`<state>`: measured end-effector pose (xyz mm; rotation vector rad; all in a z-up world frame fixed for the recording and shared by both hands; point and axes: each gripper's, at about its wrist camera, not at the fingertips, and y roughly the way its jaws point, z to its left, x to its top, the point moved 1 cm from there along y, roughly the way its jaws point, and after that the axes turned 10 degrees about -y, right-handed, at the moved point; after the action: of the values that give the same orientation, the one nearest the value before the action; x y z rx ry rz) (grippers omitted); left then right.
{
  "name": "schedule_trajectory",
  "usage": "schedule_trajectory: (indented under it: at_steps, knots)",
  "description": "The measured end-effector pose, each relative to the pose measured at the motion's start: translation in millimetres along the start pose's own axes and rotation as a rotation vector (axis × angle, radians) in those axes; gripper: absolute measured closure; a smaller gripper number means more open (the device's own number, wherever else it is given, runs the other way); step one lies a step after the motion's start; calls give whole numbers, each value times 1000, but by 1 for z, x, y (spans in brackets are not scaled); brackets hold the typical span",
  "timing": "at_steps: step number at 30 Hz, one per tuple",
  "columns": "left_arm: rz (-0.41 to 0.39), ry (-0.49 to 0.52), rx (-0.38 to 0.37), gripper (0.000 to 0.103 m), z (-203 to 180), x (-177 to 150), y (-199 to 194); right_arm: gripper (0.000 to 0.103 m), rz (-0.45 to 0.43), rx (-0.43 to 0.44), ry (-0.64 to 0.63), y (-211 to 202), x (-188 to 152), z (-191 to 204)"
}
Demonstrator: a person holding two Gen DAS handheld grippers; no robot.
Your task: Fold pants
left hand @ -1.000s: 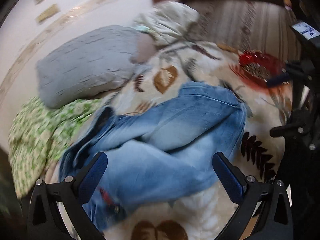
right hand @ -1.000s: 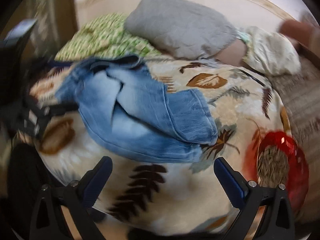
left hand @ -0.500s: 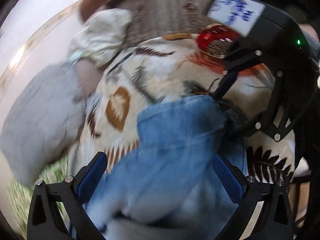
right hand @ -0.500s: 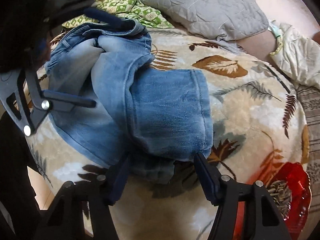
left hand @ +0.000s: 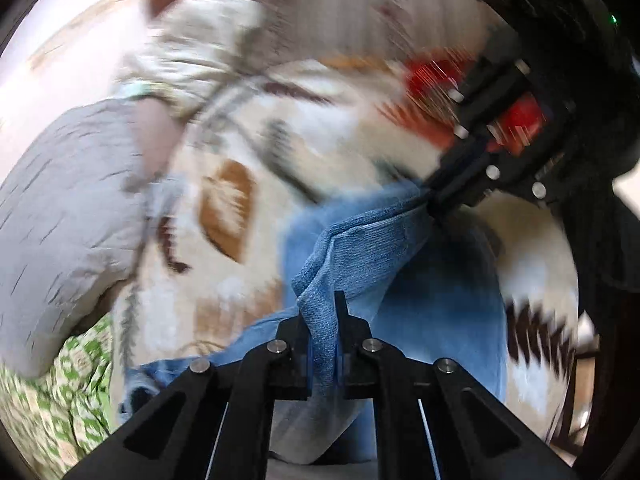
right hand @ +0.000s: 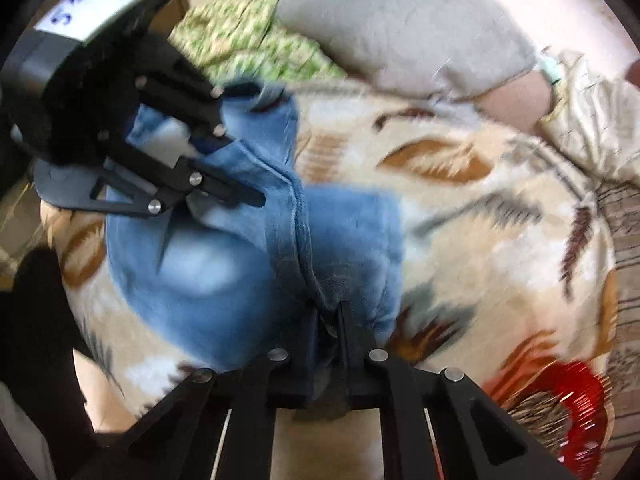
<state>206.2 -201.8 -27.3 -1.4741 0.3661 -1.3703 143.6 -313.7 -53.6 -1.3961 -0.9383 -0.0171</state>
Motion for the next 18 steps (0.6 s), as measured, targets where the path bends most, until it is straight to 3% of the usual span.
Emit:
schedule_trajectory:
  at_steps: [7,10,13,14,15,17,18]
  knots:
    - [-116,-317,117,96,90,48,16,97,-92,-125,118,-12,79,-76]
    - [-67,-447,181,96,133,60,50,97,-90,-188,203,8,107,-109]
    - [42,-507,304,93,155,54,86,96,-39,-211,332,41,112,-140]
    - [47,-524,316,78,159,50,89,96,-6,-217,359,47,109,-145]
    - [39,-541,324,45,160,45,85,96,29,-216,385,54,104,-146]
    - [-10,-551,344,7,157,36,66,95,39,-204,372,52,95,-140]
    - [-64,-538,334,6,148,29,47,91,47,-212,353,47,87,-133]
